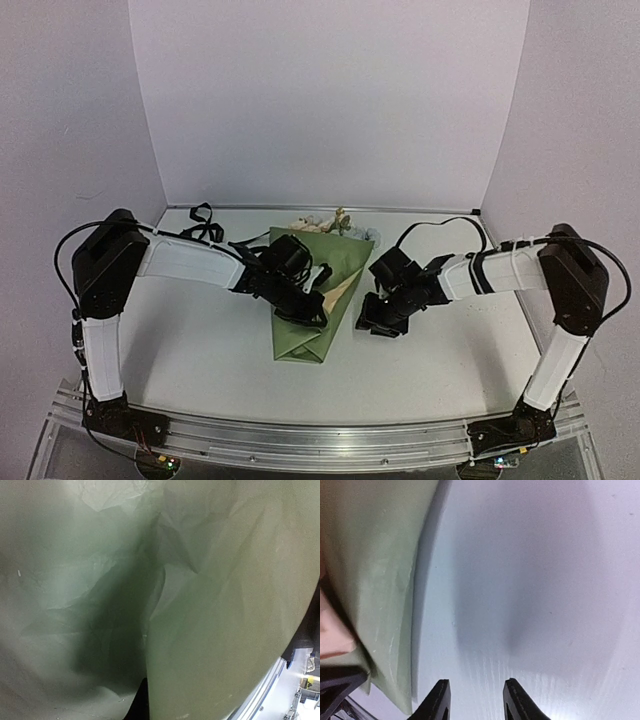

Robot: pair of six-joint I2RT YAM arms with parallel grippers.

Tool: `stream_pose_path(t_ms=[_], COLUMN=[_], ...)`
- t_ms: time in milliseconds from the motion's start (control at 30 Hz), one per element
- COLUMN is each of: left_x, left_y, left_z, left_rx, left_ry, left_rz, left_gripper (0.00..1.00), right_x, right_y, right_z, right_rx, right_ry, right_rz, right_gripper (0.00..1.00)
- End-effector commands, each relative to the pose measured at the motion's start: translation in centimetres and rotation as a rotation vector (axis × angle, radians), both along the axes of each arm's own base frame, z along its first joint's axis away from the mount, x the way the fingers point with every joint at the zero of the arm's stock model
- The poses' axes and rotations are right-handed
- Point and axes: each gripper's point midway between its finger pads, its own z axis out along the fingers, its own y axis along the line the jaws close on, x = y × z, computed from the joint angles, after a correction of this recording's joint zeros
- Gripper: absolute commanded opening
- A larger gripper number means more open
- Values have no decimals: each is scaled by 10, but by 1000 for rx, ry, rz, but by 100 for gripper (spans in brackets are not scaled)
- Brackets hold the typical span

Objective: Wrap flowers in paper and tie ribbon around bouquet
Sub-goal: Fold the left corner of the flattened wrapping paper at the center of the board.

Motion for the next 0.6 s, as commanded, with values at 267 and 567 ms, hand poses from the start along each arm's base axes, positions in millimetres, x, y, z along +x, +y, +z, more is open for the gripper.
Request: stream_pose_path(t_ms=[267,567], left_x=[6,8], left_y=[-9,-13], left_z=[7,7], left_rx=[17,16], left_ry=[-10,-4], left_rz=[-4,-6], left_gripper=[10,10], right_x=[52,84], right_y=[0,18], right_z=[96,105], right_rx=[174,223], right_ry=[-185,-175], right_rz=[-90,-113], right_gripper=[73,71])
